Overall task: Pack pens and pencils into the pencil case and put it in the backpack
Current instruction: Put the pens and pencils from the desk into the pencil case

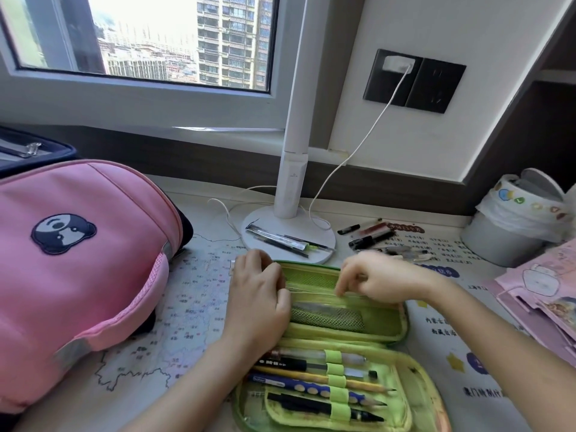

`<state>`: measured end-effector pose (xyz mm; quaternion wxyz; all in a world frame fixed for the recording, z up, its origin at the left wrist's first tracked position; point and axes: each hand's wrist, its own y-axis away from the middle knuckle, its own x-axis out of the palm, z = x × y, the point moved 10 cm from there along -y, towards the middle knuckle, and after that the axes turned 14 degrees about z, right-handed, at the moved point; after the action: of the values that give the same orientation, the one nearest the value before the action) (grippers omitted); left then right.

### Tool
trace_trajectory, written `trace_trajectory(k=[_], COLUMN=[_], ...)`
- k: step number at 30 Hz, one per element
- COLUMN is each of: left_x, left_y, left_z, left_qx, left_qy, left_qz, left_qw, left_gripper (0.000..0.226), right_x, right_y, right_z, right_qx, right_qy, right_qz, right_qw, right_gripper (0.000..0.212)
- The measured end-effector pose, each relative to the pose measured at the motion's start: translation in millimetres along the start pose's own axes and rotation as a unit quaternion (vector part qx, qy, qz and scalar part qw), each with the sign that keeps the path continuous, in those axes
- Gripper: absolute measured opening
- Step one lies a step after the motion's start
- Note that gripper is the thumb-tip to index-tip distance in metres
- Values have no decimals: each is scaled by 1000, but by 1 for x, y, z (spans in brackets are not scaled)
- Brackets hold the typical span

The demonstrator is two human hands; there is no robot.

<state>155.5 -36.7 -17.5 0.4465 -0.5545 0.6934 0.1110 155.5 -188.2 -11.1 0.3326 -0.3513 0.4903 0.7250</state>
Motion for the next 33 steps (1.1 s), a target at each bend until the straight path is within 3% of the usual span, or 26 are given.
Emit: trace_trajectory(k=[2, 4, 8, 13, 19, 25, 33], left_x=[0, 1, 1, -5, 2, 6, -7], left_y=[0, -2, -5, -3, -3, 0, -4], left_z=[2, 10, 26, 17, 19, 34, 35], left_qx=[-10, -40, -84, -77, -118, -173, -169], left_qy=[-1, 24, 67, 57, -16, 8, 42], left_qz=[0, 5, 27, 43, 92, 148, 125], left_qw=[1000, 999, 994, 994, 989, 974, 977], left_gripper=[26, 24, 25, 16, 20, 21, 4], right_x=[-31, -44, -35, -23, -14, -7, -2], right_y=[-1, -13, -49, -75, -83, -75, -76], right_z=[-11, -14, -3, 22, 35, 36, 39], right_qx=[11, 45, 69, 25, -13, -6, 17], right_qy=[-68, -29, 9, 65, 90, 105, 134], right_qz=[-130, -196, -177, -115, -106, -106, -77], right_qw=[989, 979, 982, 991, 990, 989, 988], right_gripper=[22, 18, 24, 27, 10, 21, 16])
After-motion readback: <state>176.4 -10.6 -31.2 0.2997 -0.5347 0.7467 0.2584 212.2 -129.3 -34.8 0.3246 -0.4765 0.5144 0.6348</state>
